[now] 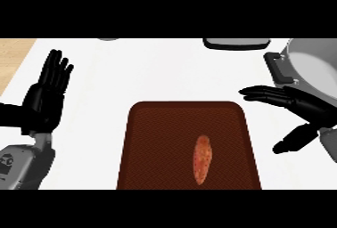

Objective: Pick the sweet potato from the tray and place it in the pot

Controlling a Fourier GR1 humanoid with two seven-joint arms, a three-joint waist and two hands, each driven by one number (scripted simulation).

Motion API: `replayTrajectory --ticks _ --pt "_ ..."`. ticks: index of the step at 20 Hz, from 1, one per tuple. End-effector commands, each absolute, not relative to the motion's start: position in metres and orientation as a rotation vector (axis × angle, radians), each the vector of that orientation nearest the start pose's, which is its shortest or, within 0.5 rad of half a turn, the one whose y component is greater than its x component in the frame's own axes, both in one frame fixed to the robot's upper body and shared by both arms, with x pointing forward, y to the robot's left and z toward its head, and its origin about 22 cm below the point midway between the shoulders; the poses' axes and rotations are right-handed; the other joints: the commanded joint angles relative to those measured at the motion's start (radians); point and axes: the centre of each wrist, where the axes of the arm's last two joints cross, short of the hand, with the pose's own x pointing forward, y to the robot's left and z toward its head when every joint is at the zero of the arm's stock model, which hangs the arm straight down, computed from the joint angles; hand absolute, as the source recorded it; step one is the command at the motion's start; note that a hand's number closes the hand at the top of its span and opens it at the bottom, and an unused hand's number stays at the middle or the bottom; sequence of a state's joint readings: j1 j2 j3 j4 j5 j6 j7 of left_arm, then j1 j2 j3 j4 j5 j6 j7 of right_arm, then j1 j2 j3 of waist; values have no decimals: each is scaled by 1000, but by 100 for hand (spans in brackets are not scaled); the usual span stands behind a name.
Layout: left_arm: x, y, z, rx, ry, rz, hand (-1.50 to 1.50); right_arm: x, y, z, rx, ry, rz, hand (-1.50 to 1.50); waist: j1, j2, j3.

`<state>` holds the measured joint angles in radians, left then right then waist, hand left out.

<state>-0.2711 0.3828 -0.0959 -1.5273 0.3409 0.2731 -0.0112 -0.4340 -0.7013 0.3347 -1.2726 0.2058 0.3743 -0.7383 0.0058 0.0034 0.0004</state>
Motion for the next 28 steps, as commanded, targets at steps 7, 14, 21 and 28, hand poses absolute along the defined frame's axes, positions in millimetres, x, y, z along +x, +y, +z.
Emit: replayTrajectory --ticks 7,14,21,28 --pt "303 257 74 99 -1770 44 0 322 -232 100 86 -1682 1680 -150 -4 -5 -1" --pt "313 267 86 109 -1759 60 0 310 -218 70 61 -1525 1687 -150 -4 -3 -1" --pt "300 293 68 132 -1765 66 0 289 -184 49 103 -1523 1730 -150 -4 -3 -1" --pt "299 276 85 102 -1760 55 0 285 -186 38 114 -1597 1704 -150 -4 -4 0"
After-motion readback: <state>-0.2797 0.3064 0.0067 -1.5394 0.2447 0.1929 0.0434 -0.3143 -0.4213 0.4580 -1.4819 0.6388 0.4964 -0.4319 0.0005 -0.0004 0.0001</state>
